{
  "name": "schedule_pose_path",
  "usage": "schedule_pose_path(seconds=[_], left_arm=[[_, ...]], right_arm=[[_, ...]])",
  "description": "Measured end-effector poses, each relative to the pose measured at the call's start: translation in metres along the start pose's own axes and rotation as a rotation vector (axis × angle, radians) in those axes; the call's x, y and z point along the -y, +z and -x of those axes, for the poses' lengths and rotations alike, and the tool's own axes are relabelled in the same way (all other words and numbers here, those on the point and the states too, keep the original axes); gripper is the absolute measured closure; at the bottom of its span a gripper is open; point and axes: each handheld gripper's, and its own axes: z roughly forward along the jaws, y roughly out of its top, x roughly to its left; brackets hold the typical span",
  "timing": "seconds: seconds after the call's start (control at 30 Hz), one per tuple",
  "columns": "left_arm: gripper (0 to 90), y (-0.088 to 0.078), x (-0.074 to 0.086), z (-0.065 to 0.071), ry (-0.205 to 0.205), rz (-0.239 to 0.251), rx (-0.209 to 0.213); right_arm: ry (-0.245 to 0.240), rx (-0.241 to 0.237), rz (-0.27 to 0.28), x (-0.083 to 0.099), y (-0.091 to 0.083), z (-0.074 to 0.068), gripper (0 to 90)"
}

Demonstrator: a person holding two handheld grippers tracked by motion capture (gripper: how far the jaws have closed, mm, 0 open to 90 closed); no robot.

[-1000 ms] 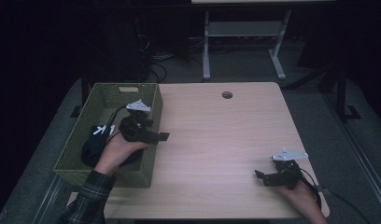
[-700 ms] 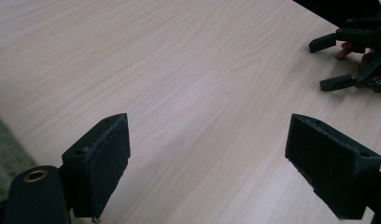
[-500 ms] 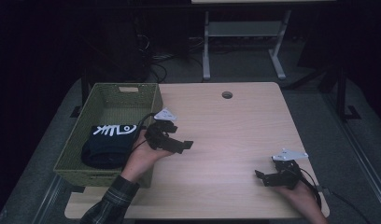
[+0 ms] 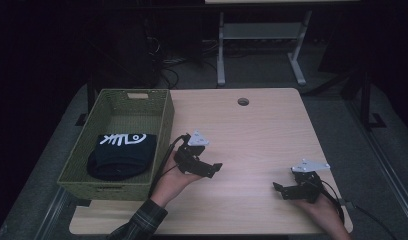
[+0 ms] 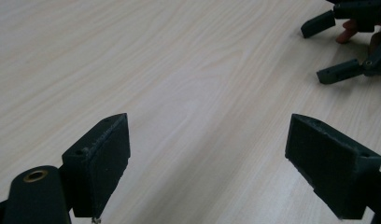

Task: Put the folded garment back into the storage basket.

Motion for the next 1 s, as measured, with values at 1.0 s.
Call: schedule_pose_path(seconds=[1.0], left_arm=[[13.5,0.039,0.052,0.005,0.047,0.001,-0.037]], right_arm=[[-0.002,0.000,0.001,0.000,0.000,0.000,9.2]])
